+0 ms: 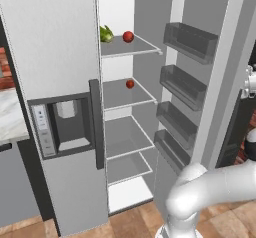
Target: Place the onion in the correct fridge rack based on whether it is a fruit or vegetable. Finally, close the fridge door.
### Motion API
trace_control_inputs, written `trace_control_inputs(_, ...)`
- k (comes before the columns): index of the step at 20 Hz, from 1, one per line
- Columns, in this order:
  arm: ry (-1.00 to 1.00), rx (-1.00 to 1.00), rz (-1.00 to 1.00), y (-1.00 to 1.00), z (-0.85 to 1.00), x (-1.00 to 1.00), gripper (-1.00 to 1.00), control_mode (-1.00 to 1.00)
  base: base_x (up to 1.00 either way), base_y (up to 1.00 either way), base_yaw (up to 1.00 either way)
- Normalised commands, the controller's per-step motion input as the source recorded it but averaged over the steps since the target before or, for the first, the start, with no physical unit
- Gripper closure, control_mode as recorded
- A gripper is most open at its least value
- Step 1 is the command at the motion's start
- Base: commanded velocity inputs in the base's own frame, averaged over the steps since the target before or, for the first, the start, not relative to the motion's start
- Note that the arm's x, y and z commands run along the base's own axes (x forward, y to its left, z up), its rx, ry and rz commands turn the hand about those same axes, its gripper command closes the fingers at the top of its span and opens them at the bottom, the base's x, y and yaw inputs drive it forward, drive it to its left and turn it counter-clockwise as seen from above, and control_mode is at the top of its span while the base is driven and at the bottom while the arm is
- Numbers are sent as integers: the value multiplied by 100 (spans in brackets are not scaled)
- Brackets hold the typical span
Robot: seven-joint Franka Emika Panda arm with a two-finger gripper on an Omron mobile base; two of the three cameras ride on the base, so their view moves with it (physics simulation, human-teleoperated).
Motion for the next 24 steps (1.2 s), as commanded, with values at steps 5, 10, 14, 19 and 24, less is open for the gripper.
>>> trace_control_inputs(5, -1, -11, 26, 100, -56, -21, -100, -100, 0, 0, 0)
trace_control_inputs(10, -6, -22, 24, 100, -48, -19, -100, -100, 0, 0, 0)
trace_control_inputs(14, -20, -27, 12, 100, -29, 0, -100, -100, 0, 0, 0)
trace_control_inputs(19, -23, -22, 4, 100, -20, 5, -100, -100, 0, 0, 0)
trace_control_inputs(24, -29, -18, 0, 100, -2, 21, -100, -100, 0, 0, 0)
